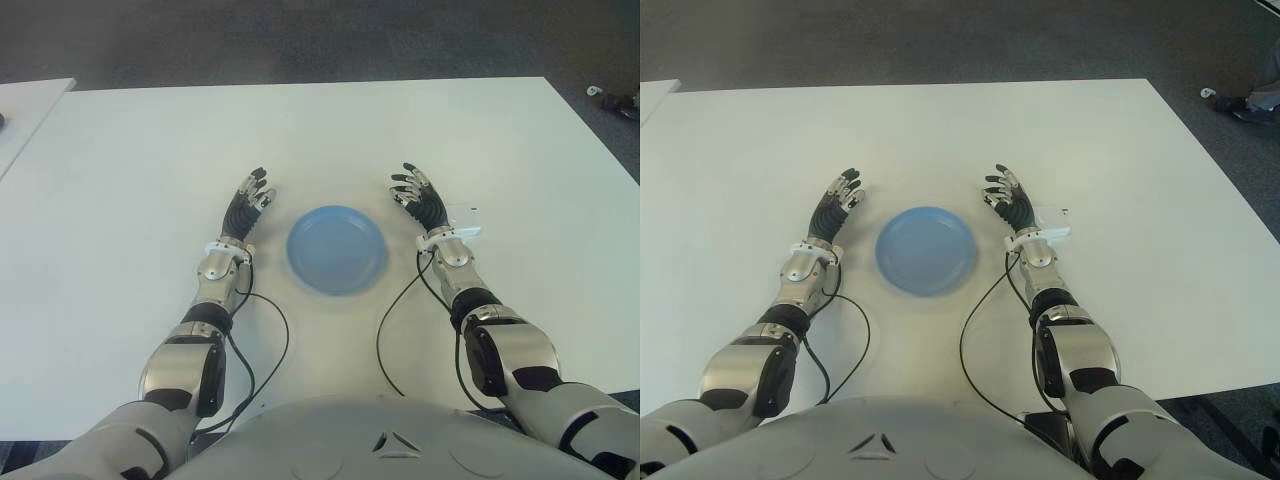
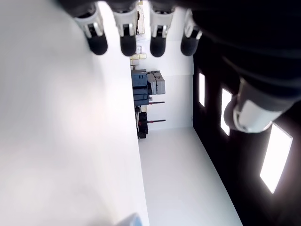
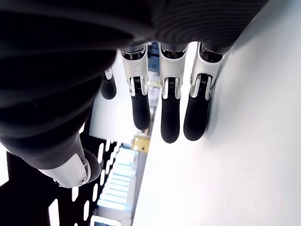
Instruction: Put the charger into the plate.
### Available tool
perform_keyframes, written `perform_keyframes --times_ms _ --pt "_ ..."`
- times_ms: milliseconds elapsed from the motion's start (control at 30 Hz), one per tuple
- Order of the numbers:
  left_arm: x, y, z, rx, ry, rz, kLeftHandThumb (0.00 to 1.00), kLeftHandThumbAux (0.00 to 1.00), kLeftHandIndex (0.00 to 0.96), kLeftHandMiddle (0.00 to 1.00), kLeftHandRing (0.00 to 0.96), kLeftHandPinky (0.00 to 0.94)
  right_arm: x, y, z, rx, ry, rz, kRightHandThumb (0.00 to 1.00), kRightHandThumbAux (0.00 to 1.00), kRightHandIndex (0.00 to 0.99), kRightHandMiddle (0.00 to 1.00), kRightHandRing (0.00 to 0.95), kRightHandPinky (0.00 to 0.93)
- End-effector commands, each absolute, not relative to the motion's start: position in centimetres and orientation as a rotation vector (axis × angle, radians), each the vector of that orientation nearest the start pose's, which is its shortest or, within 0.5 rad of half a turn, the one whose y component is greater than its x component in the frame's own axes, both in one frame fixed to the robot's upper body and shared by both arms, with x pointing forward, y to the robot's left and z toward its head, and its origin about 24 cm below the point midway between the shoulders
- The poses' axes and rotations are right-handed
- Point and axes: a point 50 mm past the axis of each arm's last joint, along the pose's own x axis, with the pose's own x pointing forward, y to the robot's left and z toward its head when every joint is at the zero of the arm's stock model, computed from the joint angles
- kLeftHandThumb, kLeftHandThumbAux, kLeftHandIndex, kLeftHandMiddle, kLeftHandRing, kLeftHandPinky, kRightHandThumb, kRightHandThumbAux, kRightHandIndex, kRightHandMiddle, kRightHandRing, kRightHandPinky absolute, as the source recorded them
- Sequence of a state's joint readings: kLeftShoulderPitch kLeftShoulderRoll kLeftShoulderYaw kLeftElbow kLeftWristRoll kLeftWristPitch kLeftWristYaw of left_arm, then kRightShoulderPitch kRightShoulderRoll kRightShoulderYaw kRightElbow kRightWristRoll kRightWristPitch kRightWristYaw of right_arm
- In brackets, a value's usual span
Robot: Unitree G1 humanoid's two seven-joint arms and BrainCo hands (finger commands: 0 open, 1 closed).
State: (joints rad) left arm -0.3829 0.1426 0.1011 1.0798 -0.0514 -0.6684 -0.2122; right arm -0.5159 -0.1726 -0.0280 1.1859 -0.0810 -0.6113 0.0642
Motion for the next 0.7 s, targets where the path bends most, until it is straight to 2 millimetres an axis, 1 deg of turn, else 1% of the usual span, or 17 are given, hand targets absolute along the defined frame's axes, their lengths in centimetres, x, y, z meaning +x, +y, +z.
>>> perform_keyframes --times_ms 33,133,200,233,400,467,567,633,700 --pt "27.8 17.6 -4.1 0.060 0.124 -0.147 0.010 0.500 0.000 0.000 0.000 0.000 28.4 -17.2 -5.1 -0.218 0.259 0.165 0.371 0.682 0.080 0.252 0.305 0.357" --pt "27.8 17.5 -4.1 0.055 0.131 -0.151 0.012 0.496 0.000 0.000 0.000 0.000 28.8 -15.8 -4.7 -0.195 0.238 0.174 0.365 0.671 0.080 0.260 0.309 0.354" --pt "27.8 17.5 -4.2 0.053 0.135 -0.154 0.013 0.494 0.000 0.000 0.000 0.000 29.3 -14.6 -4.1 -0.172 0.213 0.185 0.364 0.670 0.080 0.265 0.310 0.352" --pt "27.8 17.5 -4.2 0.053 0.136 -0.155 0.013 0.493 0.000 0.000 0.000 0.000 29.4 -14.4 -4.0 -0.168 0.208 0.188 0.365 0.669 0.081 0.267 0.310 0.351" --pt "27.9 17.2 -4.3 0.053 0.148 -0.162 0.018 0.498 0.000 0.000 0.000 0.000 30.7 -13.7 -1.6 -0.121 0.158 0.233 0.391 0.670 0.070 0.261 0.301 0.338" --pt "27.9 17.1 -4.3 0.054 0.151 -0.164 0.020 0.499 0.000 0.000 0.000 0.000 31.1 -13.8 -0.3 -0.108 0.137 0.258 0.401 0.669 0.065 0.259 0.298 0.336" --pt "28.0 17.0 -4.4 0.056 0.156 -0.168 0.025 0.499 0.000 0.000 0.000 0.000 31.7 -14.2 2.4 -0.098 0.091 0.314 0.425 0.668 0.056 0.254 0.294 0.332" --pt "28.0 16.9 -4.4 0.056 0.159 -0.169 0.032 0.495 0.000 0.000 0.000 0.000 31.8 -14.3 3.5 -0.099 0.075 0.337 0.465 0.671 0.057 0.251 0.291 0.337" --pt "28.0 16.8 -4.4 0.052 0.162 -0.170 0.034 0.493 0.000 0.000 0.000 0.000 32.0 -14.2 5.1 -0.108 0.040 0.373 0.495 0.675 0.061 0.249 0.290 0.345"
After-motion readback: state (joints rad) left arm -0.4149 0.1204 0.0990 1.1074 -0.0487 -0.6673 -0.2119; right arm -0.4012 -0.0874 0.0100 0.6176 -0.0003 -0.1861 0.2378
